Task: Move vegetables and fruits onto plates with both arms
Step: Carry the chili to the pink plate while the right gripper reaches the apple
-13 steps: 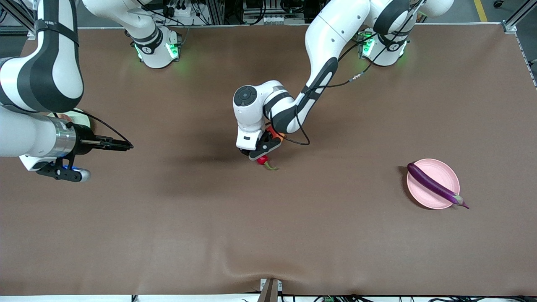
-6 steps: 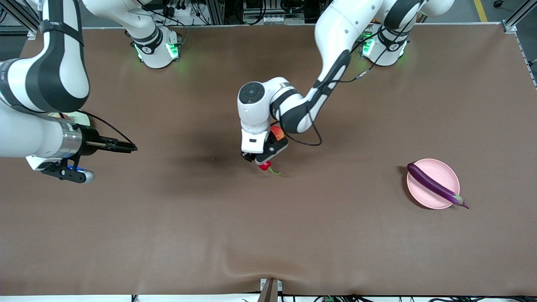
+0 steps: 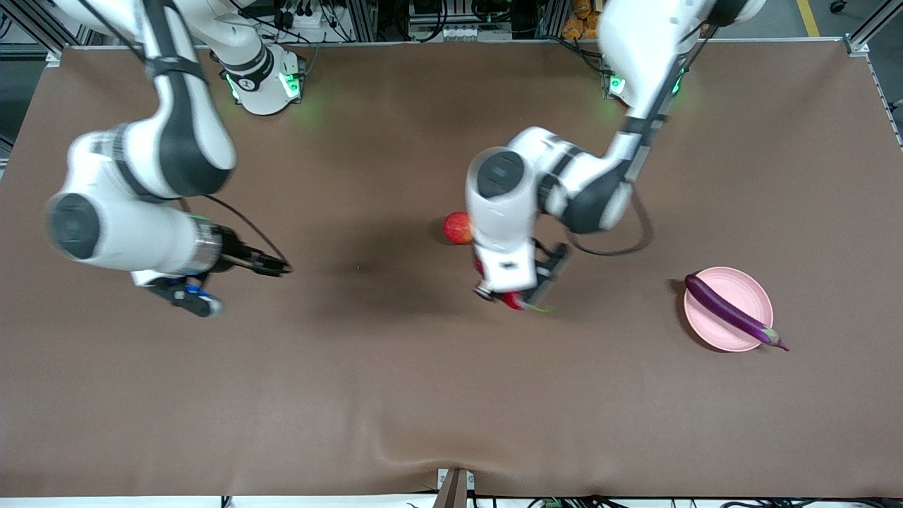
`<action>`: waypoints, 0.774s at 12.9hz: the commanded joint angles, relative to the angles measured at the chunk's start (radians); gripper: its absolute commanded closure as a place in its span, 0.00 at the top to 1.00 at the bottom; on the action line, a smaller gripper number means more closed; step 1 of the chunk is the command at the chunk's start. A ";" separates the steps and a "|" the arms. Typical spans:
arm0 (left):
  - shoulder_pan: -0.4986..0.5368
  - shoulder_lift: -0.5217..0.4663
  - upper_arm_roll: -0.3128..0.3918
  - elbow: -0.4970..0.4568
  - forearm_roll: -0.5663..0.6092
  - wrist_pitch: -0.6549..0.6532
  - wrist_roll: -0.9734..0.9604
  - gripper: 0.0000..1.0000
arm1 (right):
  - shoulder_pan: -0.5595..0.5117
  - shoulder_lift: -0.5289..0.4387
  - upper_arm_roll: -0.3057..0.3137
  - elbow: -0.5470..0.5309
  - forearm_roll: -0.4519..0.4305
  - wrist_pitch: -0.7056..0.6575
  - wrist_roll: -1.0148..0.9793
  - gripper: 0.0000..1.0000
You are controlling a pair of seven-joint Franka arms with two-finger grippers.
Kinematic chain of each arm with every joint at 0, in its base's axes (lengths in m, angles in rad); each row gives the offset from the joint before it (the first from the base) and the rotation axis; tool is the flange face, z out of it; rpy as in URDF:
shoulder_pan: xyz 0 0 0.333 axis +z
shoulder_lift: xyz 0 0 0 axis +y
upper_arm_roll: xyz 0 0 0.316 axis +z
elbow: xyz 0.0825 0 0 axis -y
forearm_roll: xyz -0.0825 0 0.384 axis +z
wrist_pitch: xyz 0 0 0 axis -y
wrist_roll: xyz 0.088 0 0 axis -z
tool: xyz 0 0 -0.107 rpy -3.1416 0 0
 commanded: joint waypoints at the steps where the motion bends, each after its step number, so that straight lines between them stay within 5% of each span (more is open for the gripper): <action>1: 0.141 -0.023 -0.011 -0.032 -0.013 -0.073 0.051 0.00 | -0.009 0.025 0.121 -0.040 -0.005 0.128 0.210 1.00; 6: 0.409 -0.039 -0.011 -0.037 -0.013 -0.206 0.392 0.00 | 0.013 0.186 0.318 -0.038 -0.005 0.421 0.542 1.00; 10: 0.551 -0.031 -0.013 -0.089 -0.006 -0.204 0.586 0.00 | 0.097 0.246 0.330 -0.032 -0.008 0.489 0.662 1.00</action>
